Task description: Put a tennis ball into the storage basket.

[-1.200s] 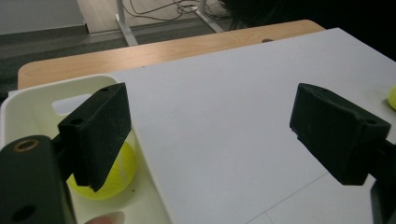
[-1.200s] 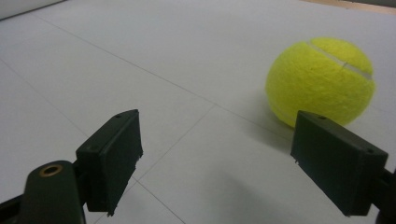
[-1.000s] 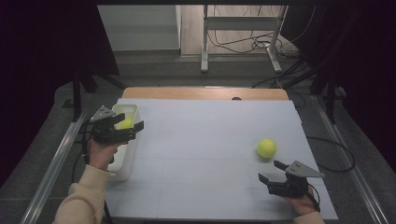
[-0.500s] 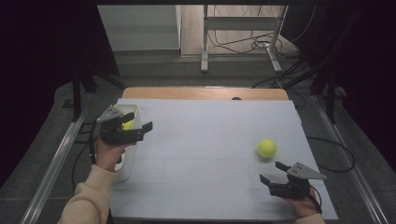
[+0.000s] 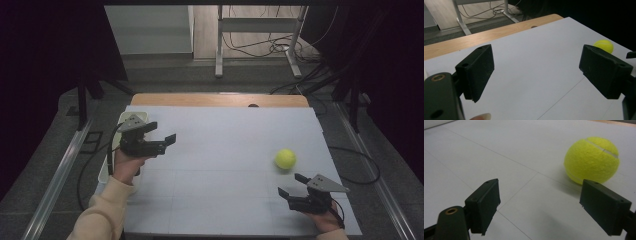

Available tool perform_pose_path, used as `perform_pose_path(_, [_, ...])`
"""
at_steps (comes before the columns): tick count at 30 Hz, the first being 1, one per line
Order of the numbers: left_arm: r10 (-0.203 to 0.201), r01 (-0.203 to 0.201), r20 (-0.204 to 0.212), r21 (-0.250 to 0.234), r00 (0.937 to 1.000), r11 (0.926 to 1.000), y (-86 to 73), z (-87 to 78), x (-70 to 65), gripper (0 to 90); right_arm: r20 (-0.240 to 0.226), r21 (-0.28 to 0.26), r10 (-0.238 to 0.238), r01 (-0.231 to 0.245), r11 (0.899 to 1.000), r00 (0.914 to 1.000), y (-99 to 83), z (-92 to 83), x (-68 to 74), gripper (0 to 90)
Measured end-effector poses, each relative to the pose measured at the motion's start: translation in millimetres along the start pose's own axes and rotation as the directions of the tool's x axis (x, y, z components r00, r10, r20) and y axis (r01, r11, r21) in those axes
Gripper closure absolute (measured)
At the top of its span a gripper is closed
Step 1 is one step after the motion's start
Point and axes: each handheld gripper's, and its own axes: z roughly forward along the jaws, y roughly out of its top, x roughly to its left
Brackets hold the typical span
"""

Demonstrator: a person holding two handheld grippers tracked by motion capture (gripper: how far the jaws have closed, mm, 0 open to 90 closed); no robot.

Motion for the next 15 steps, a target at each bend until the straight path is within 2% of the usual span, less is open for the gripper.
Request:
perform_pose_path(8, [0.007, -0.007, 0.014, 0.014, 0.9999, 0.9999, -1.0, 9.1, -4.5, 13.2, -0.003, -0.001, -0.005, 0.005, 1.0, 1.0, 0.0, -0.8, 0.9, 16.7])
perform_pose_path(15, [0.026, -0.028, 0.047, 0.029, 0.9986, 0.9992, -0.8, 22.1, -12.1, 13.2, 0.001, 0.002, -0.009, 0.009, 1.0, 1.0, -0.1, -0.6, 1.5, 16.7])
